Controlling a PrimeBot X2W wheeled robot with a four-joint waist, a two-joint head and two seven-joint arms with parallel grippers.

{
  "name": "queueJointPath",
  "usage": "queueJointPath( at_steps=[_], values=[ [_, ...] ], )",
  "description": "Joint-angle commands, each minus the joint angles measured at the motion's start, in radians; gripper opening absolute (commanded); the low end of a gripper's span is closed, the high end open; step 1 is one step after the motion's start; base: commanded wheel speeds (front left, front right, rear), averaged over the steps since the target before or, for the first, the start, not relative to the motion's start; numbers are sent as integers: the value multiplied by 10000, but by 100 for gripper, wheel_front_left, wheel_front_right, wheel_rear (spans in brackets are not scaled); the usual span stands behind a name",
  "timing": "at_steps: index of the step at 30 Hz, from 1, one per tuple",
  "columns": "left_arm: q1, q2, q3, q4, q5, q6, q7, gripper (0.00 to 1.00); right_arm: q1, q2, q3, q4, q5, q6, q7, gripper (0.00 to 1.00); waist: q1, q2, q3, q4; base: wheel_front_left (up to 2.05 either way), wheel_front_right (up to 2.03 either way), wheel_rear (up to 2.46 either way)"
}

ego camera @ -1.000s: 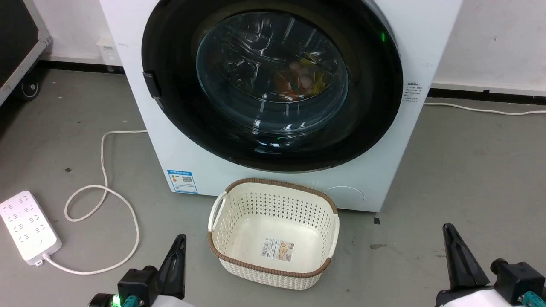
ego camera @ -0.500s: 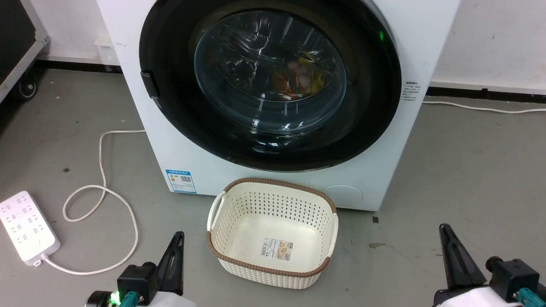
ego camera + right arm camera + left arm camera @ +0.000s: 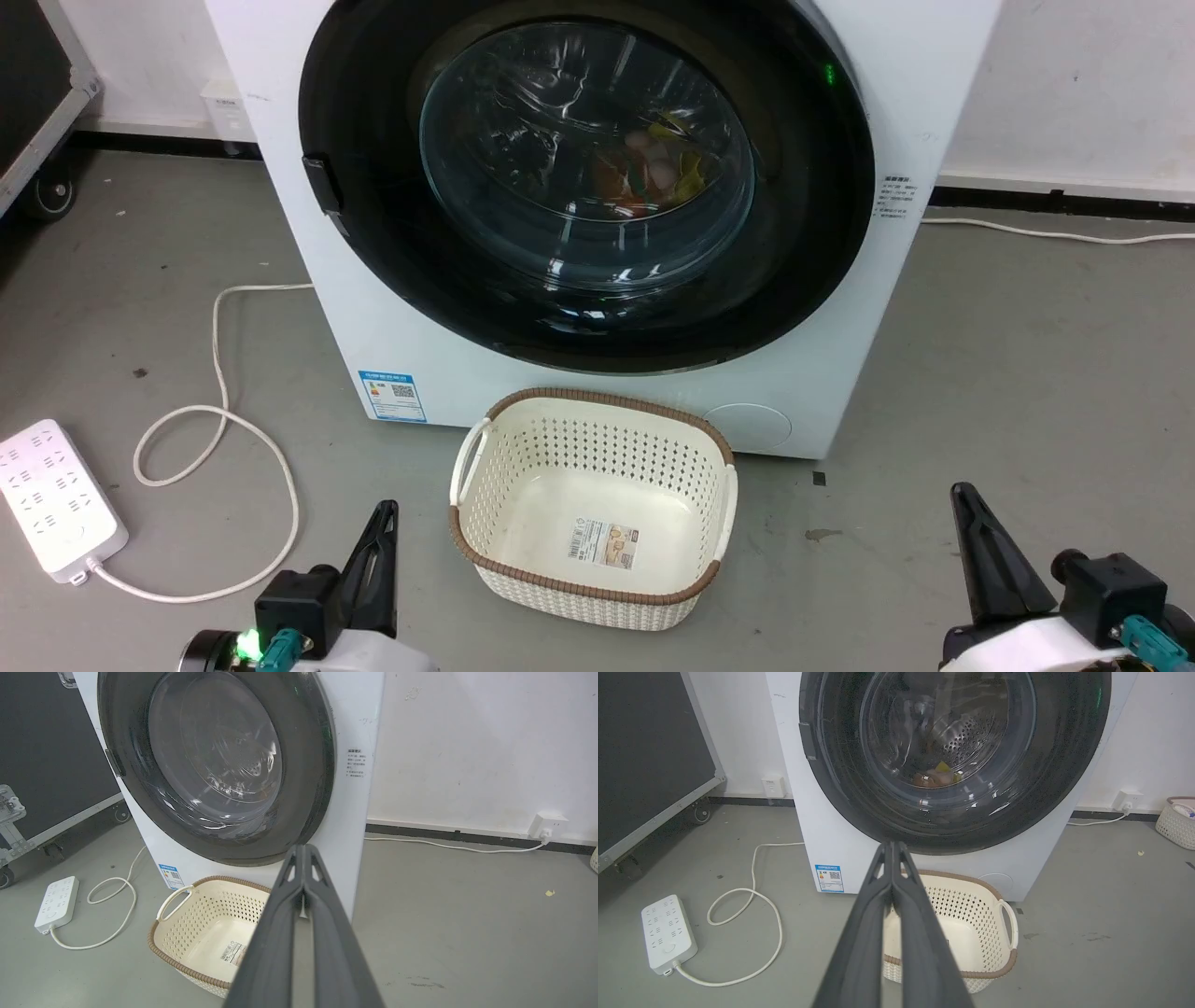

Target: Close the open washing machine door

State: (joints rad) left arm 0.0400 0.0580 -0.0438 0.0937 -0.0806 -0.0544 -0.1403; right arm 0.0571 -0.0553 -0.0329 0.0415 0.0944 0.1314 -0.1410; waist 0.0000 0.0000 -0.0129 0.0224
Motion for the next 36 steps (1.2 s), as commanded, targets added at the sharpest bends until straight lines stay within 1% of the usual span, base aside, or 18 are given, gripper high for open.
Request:
queueJointPath(
  at_steps=[1,36],
  values=[
    [-146,-7,51,-66,100,67,63,0,-165,24,16,-84,-107,-4,64,0,0,0,2,-4,0,0,0],
    [-282,-45,258,-531,477,322,778,0,-382,38,183,-261,-554,-6,783,0,0,0,70,-122,0,0,0]
  ],
)
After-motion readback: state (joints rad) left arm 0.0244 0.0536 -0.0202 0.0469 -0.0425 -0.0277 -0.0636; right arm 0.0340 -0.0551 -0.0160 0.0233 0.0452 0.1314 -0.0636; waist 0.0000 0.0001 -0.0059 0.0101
